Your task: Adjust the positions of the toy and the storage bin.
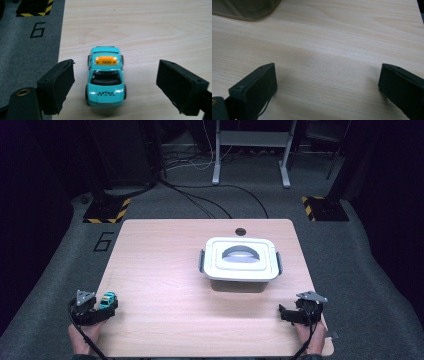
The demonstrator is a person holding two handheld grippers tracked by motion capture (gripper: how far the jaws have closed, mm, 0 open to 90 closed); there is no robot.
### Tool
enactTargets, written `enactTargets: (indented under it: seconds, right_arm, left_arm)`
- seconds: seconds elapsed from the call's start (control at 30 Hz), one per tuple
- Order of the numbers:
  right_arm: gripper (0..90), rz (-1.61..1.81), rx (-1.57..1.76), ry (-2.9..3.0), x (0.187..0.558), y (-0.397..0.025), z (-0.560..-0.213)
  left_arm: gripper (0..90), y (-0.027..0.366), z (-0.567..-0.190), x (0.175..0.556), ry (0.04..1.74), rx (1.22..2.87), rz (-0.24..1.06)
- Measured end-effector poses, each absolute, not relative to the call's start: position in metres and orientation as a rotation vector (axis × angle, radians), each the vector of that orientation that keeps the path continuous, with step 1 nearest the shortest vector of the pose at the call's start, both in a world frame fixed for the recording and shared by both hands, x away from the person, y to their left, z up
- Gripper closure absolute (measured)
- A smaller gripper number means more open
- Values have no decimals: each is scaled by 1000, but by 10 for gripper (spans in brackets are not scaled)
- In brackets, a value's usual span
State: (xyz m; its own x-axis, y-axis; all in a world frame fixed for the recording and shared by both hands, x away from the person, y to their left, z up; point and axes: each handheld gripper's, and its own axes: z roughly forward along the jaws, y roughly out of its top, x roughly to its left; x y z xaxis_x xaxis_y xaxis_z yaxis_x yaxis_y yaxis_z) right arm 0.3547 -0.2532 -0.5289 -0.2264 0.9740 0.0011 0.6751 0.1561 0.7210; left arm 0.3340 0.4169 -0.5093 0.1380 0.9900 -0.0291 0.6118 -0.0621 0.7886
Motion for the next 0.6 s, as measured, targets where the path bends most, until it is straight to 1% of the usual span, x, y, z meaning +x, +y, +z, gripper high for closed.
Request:
enactTargets:
  seconds: [0.3,0.43,0.5,0.57,0.6]
  right_arm:
    - [11,839,1564,1969,355,-253,-529]
    - [10,838,1567,1966,354,-253,-529]
    - [9,838,1566,1967,354,-253,-529]
    - [0,844,1582,1970,354,-253,-528]
    - [0,862,1591,1971,353,-255,-528]
  left_arm:
    - [80,394,-494,327,1436,1788,760]
    - [63,370,-493,319,1356,1841,750]
    - [50,365,-493,319,1341,1855,739]
    - [31,345,-500,321,1290,1941,672]
    - [19,341,-502,322,1280,1958,652]
